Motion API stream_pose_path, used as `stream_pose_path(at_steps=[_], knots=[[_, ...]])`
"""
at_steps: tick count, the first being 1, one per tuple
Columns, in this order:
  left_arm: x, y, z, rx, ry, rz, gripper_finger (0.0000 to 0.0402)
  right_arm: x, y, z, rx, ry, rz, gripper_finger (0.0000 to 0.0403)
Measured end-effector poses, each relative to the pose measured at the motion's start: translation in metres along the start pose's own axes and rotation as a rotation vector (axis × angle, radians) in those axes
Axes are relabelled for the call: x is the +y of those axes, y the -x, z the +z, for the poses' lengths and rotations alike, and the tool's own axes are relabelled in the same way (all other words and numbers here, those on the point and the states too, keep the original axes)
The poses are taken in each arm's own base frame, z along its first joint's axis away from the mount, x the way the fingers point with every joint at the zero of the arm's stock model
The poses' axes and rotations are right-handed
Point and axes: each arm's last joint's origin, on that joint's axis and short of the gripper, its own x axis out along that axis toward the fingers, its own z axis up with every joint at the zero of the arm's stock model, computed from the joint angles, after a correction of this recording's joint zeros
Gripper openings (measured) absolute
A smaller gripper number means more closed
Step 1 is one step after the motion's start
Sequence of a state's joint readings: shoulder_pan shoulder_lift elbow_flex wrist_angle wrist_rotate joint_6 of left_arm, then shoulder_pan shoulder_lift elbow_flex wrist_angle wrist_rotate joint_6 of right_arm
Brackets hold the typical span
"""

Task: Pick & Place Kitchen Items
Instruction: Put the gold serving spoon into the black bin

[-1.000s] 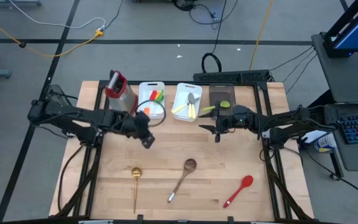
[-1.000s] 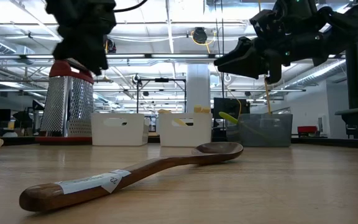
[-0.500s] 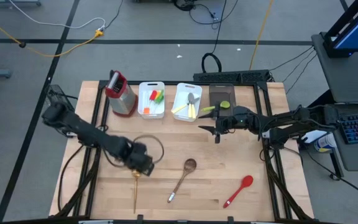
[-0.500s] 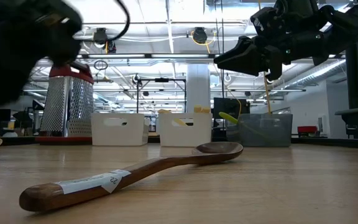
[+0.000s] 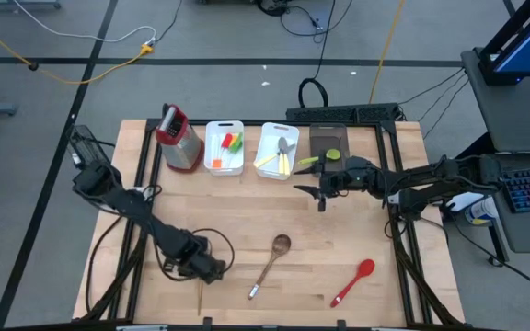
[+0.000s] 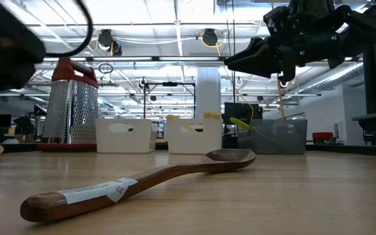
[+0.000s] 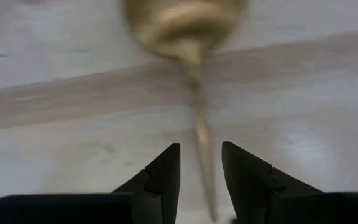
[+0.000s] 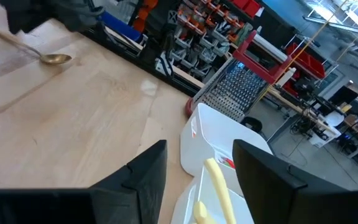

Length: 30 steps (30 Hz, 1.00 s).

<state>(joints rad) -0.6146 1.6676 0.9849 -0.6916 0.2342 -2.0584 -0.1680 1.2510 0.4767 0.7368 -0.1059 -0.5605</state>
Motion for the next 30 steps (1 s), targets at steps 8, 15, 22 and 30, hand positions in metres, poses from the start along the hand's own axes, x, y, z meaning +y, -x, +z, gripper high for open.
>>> stream_pose_path(at_steps=[8,15,22,30], knots=[[0.001,-0.007,-0.005,-0.070,0.013,-0.025,0.0120,0.000,0.000,0.000,0.003,-0.003,0.002,0.0176],[0.000,-0.025,-0.003,-0.056,0.003,0.058,0.0120,0.000,0.000,0.000,0.002,-0.002,0.001,0.0176],[-0.002,-0.029,-0.001,-0.055,-0.049,0.063,0.0120,0.000,0.000,0.000,0.000,-0.030,0.001,0.0176],[-0.005,-0.027,0.007,-0.047,-0.115,0.073,0.0072,0.000,0.000,0.000,0.000,-0.033,0.001,0.0176]])
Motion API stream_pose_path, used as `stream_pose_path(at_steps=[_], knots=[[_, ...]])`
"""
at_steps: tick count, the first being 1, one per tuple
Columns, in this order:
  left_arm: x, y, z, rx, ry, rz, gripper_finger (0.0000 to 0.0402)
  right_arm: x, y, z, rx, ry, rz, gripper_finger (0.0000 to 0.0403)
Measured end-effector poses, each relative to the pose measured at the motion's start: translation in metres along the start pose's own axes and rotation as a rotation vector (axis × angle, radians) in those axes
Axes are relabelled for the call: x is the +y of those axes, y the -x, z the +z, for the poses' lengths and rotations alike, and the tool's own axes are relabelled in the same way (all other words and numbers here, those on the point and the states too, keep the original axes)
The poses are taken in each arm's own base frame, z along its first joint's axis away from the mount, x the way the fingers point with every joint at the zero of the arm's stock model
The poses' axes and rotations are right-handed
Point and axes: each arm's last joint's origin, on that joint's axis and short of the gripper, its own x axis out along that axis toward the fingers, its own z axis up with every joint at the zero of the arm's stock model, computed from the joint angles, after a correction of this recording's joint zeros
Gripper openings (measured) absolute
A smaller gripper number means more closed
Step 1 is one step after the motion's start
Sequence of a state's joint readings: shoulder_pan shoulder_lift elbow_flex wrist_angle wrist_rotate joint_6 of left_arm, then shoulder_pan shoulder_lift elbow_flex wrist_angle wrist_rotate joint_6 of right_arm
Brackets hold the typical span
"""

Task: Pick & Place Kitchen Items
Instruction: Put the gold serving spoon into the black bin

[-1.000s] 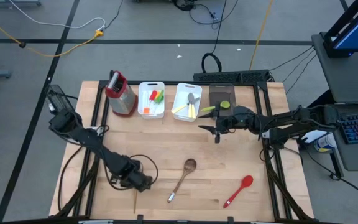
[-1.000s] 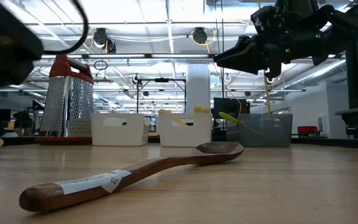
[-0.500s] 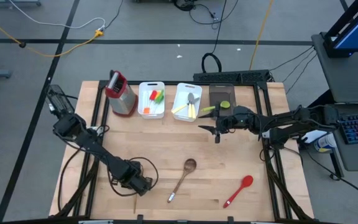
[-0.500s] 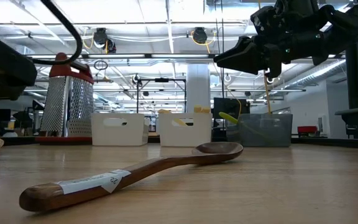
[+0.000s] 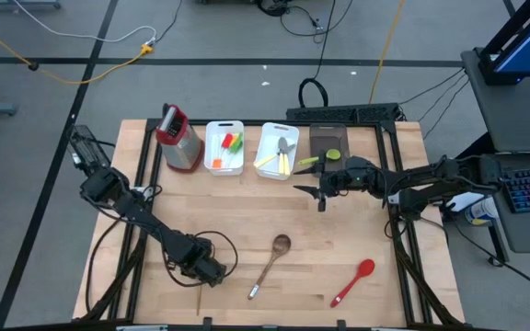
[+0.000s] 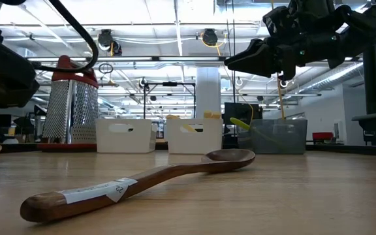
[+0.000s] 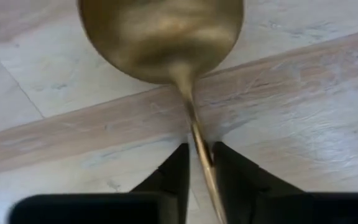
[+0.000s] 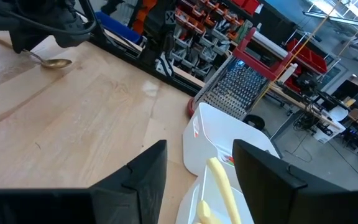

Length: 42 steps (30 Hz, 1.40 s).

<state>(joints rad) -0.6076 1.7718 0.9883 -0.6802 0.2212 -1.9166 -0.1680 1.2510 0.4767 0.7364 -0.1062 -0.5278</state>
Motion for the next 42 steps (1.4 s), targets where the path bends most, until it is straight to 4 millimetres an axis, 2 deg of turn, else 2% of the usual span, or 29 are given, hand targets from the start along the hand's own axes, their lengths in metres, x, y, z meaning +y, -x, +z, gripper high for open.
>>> stream_pose_path(at_steps=[4,8,11,18,24,30,33,38,42], knots=[[-0.002,0.001,0.007,0.000,-0.038,0.000,0.0014,0.000,0.000,0.000,0.000,0.000,0.000,0.0176],[-0.004,0.008,0.017,-0.023,-0.067,-0.022,0.0015,0.000,0.000,0.000,0.000,0.004,0.000,0.0176],[-0.004,0.018,0.027,-0.123,-0.094,-0.068,0.0007,0.000,0.000,0.000,0.000,0.005,0.000,0.0176],[0.000,0.076,0.046,-0.396,-0.206,-0.293,0.0005,0.000,0.000,0.000,0.000,-0.051,0.000,0.0176],[0.011,0.120,0.068,-0.626,-0.299,-0.383,0.0007,0.000,0.000,-0.001,0.006,-0.163,0.004,0.0176],[0.014,0.144,0.093,-0.755,-0.385,-0.411,0.0007,0.000,0.000,-0.001,0.007,-0.259,0.004,0.0176],[0.009,0.153,0.107,-0.817,-0.429,-0.439,0.0005,0.001,0.000,0.000,0.000,-0.213,0.020,0.0176],[0.002,0.169,0.130,-0.913,-0.503,-0.521,0.0008,0.006,0.000,0.004,-0.090,-0.097,0.173,0.0176],[-0.004,0.184,0.143,-1.047,-0.602,-0.571,0.0005,0.009,0.000,0.010,-0.141,-0.177,0.192,0.0176]])
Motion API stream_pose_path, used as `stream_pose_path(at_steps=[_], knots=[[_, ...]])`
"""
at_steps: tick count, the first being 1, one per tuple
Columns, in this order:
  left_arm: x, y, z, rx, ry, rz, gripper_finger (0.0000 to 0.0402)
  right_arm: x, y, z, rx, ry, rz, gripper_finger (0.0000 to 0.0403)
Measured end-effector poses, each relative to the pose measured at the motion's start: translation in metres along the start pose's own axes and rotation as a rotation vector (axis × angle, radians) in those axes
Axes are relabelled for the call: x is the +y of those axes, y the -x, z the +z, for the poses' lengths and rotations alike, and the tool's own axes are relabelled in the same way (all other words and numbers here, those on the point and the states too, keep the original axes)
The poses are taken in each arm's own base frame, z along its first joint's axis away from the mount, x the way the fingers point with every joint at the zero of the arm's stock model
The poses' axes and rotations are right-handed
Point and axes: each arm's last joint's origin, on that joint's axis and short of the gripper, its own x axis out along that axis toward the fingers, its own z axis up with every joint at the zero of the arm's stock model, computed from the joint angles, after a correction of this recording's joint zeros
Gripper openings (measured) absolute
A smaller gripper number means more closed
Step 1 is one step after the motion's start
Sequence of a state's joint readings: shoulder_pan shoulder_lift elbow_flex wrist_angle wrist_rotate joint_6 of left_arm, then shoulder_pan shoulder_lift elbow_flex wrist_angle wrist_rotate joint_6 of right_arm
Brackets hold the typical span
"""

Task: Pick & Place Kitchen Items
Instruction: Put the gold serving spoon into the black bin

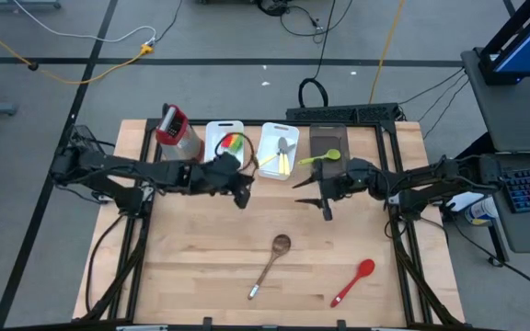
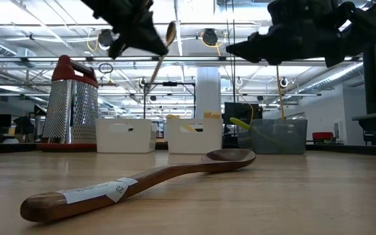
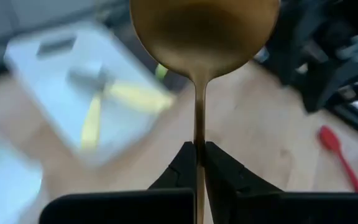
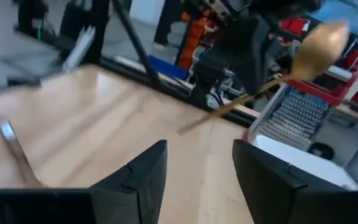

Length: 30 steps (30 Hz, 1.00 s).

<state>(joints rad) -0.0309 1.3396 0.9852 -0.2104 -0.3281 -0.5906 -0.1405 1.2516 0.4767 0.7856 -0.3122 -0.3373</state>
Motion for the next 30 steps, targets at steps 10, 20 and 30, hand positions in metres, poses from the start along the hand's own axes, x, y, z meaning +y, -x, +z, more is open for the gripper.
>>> stream_pose_path(at_steps=[10,20,30], knots=[[-0.006,-0.018,0.032,-0.303,-0.239,-0.146,0.0004,-0.004,-0.015,0.005,-0.177,-0.312,-0.183,0.0176],[-0.010,-0.040,0.035,-0.405,-0.272,-0.234,0.0004,-0.019,-0.052,-0.001,-0.163,-0.402,-0.271,0.0176],[-0.010,-0.041,0.034,-0.404,-0.333,-0.215,0.0005,-0.023,-0.056,-0.002,-0.135,-0.368,-0.366,0.0105]])
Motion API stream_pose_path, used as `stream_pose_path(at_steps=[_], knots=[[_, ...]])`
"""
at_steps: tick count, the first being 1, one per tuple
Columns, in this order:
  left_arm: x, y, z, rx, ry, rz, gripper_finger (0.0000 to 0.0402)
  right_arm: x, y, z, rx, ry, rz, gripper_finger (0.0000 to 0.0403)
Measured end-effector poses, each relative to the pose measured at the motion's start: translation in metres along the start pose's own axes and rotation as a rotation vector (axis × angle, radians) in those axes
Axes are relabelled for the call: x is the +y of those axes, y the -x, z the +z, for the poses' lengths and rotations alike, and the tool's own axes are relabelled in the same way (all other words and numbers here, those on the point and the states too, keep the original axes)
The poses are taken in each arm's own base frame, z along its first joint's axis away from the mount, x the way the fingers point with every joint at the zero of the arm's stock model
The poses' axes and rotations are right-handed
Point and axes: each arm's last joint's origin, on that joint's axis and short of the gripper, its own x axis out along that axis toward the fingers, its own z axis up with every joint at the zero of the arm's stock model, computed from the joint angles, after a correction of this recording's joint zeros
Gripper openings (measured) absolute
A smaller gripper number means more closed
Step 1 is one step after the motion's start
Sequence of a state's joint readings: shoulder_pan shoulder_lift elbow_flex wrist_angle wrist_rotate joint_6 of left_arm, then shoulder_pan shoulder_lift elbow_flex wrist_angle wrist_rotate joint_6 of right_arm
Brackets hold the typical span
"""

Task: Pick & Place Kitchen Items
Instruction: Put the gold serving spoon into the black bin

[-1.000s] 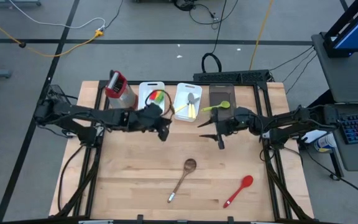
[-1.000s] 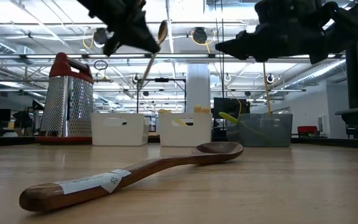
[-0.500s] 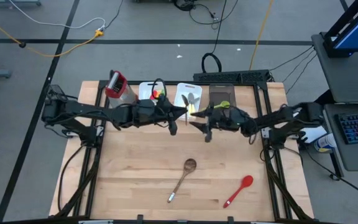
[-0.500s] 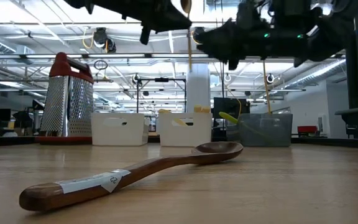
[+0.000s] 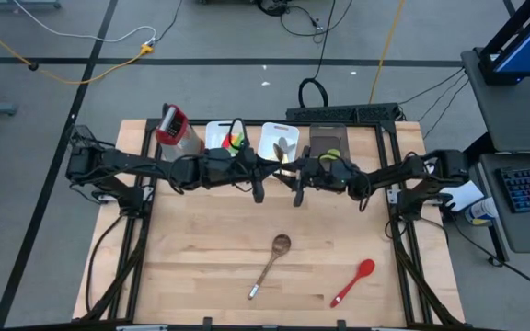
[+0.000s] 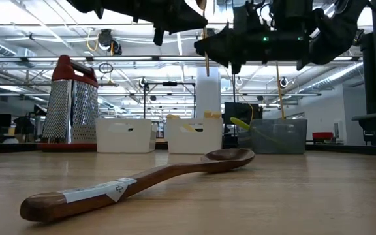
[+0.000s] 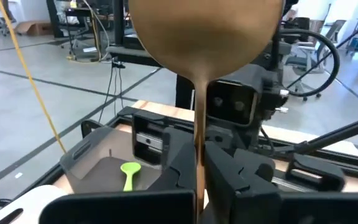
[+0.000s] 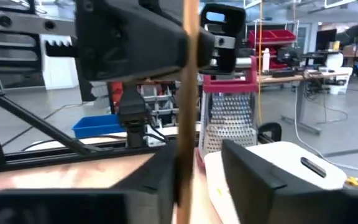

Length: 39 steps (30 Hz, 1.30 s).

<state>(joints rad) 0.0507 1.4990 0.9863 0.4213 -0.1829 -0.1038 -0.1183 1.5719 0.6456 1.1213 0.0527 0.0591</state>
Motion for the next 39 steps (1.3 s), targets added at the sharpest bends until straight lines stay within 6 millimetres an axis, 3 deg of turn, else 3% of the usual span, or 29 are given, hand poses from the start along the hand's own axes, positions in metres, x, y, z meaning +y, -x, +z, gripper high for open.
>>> stream_pose_path(at_steps=[4,6,11,22,39], knots=[[0.001,0.000,-0.002,0.019,-0.011,0.004,0.0013,0.000,0.000,0.000,0.004,0.035,0.001,0.0030],[0.001,0.000,-0.002,0.024,-0.033,0.008,0.0011,0.000,0.000,-0.001,0.006,0.053,0.000,0.0016],[0.001,0.000,-0.003,0.027,-0.055,0.004,0.0007,0.000,0.000,-0.001,0.013,0.054,-0.006,0.0019],[0.001,0.000,-0.004,0.040,-0.056,0.010,0.0059,-0.001,0.004,-0.005,0.135,0.137,-0.085,0.0016],[0.020,-0.002,-0.008,0.101,-0.098,0.093,0.0063,0.001,0.050,0.029,0.408,0.237,-0.310,0.0016]])
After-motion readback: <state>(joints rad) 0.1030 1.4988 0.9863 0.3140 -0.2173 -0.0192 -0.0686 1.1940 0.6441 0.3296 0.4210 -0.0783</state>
